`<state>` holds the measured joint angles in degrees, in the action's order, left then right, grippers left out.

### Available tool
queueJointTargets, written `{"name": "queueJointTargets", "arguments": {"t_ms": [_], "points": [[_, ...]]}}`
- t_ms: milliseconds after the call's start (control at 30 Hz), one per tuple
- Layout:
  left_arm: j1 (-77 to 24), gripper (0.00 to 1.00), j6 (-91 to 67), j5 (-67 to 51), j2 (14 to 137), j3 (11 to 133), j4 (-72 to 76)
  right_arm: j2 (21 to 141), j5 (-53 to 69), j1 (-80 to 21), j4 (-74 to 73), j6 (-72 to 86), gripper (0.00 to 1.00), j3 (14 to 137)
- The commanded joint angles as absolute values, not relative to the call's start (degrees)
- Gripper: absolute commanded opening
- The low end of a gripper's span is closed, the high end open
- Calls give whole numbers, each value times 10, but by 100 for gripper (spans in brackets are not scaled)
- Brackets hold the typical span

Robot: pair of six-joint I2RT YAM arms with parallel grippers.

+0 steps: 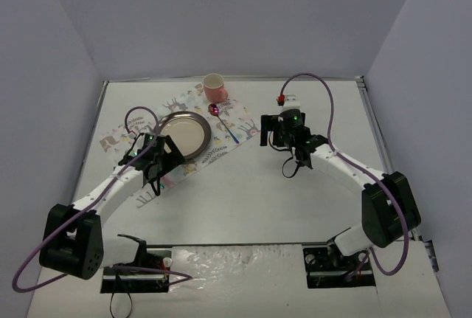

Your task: Set the dinner table for one person

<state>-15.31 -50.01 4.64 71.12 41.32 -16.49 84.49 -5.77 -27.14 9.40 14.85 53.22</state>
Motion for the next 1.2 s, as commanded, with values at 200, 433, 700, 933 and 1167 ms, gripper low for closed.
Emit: {"name": "queueJointTargets", "arguments": {"t_ms": [200, 433, 700, 933, 1167], "points": [[-156, 88, -509, 50, 748, 404, -92, 819, -55, -271, 117, 140, 96, 533], [-156, 88, -514, 47, 762, 388, -92, 822, -57, -267, 118, 140, 96, 529], [-156, 88, -516, 47, 756, 371, -96, 823, -56, -264, 118, 143, 96, 529], [-156, 88, -509, 56, 747, 368, -111, 822, -55, -262, 118, 144, 96, 528], [-155, 88, -508, 65, 741, 362, -130, 823, -52, -262, 117, 141, 96, 530]]}}
